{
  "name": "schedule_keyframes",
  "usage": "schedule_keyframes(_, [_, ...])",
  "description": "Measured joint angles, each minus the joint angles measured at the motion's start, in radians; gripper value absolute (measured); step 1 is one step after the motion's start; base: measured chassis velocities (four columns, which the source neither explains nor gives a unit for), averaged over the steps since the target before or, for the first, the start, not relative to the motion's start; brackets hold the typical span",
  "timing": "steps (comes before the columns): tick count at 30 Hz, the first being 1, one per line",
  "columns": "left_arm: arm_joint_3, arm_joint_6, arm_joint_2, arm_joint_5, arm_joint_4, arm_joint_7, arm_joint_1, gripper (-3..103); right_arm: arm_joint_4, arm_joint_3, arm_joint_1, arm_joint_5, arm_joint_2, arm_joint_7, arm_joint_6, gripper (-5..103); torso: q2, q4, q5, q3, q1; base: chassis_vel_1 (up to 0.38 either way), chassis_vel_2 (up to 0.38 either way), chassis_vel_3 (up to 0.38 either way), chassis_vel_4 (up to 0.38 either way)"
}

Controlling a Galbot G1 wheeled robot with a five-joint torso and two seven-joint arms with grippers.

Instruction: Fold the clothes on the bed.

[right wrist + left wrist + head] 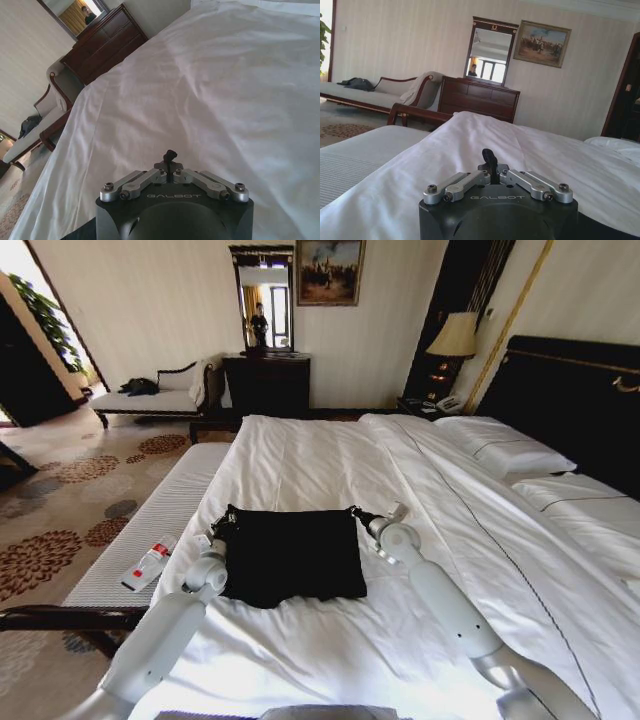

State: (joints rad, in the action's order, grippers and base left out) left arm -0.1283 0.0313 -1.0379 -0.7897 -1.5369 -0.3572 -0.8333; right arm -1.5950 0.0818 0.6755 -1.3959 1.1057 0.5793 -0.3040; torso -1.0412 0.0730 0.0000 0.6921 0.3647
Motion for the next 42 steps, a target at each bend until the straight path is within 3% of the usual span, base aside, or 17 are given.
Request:
schedule_keyframes(11, [0.063, 0.019, -0.047, 0.003, 0.154, 0.024, 0.134, 3, 0.062, 0.028, -0.024, 0.035, 0.034, -0.018, 0.013, 1, 0.0, 0.0001, 0.0, 0.0, 0.0, 0.0, 0.0, 0.0, 0.0])
schedule_keyframes(23, [0.096, 0.027, -0.067, 0.007, 0.29, 0.037, 0.217, 3, 0.185, 0.004, -0.111, 0.103, 0.113, -0.051, 0.026, 1, 0.0, -0.0001, -0.0001, 0.0, 0.0, 0.0, 0.0, 0.0, 0.0])
schedule_keyframes(29, [0.112, 0.033, -0.109, 0.009, 0.386, 0.046, 0.279, 3, 0.25, 0.003, -0.163, 0.12, 0.153, -0.059, 0.036, 1, 0.0, 0.0001, -0.0001, 0.0, 0.0, 0.0, 0.0, 0.0, 0.0])
schedule_keyframes(36, [0.11, 0.04, -0.129, 0.026, 0.423, 0.06, 0.298, 3, 0.283, -0.004, -0.177, 0.142, 0.162, -0.072, 0.045, 1, 0.0, 0.0001, -0.0001, 0.0, 0.0, 0.0, 0.0, 0.0, 0.0])
schedule_keyframes(42, [0.085, 0.047, -0.131, 0.047, 0.39, 0.062, 0.251, 3, 0.248, -0.003, -0.12, 0.227, 0.146, -0.102, 0.066, 1, 0.0, 0.0002, -0.0001, 0.0, 0.0, 0.0, 0.0, 0.0, 0.0])
